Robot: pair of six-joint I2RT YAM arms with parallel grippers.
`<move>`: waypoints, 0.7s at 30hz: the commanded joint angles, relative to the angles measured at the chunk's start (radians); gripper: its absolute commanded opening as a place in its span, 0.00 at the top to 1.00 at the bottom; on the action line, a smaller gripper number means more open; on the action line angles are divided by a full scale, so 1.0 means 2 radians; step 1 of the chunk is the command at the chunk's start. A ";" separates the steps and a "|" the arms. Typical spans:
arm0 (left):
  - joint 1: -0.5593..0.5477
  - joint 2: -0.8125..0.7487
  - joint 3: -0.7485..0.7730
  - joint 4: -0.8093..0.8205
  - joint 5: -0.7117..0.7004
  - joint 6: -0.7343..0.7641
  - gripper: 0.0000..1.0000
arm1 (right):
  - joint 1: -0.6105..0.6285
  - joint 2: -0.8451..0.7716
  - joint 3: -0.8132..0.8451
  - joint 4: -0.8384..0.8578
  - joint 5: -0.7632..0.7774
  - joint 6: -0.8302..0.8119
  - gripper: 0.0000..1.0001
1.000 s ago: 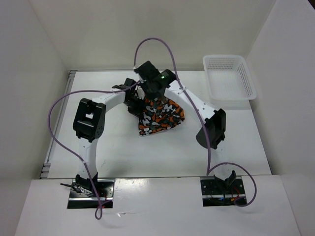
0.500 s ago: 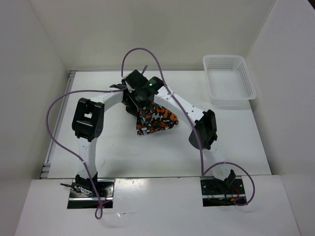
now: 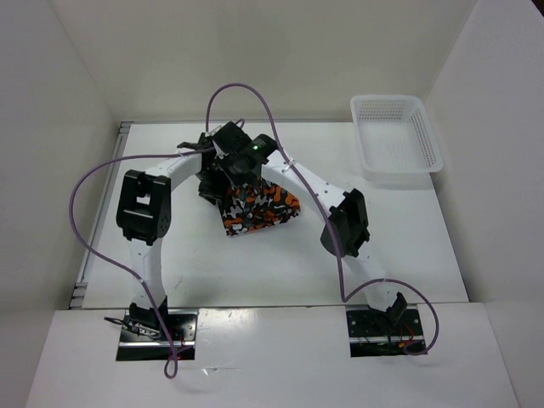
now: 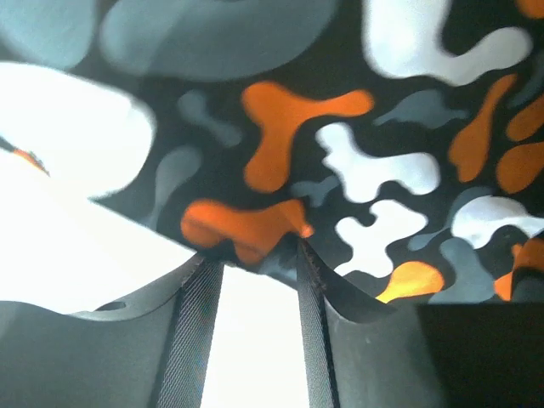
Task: Fold and stack the shorts
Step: Fold the shorts
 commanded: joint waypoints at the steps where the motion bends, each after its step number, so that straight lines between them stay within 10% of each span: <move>1: 0.025 -0.062 -0.002 -0.019 -0.006 0.014 0.53 | -0.006 0.032 0.010 -0.016 0.021 0.002 1.00; 14: 0.097 -0.059 -0.007 0.012 0.096 0.014 0.47 | -0.002 0.047 0.041 -0.001 0.021 0.005 1.00; 21: 0.103 0.009 0.046 0.012 0.102 0.014 0.47 | 0.009 0.065 0.072 0.003 0.000 -0.006 0.50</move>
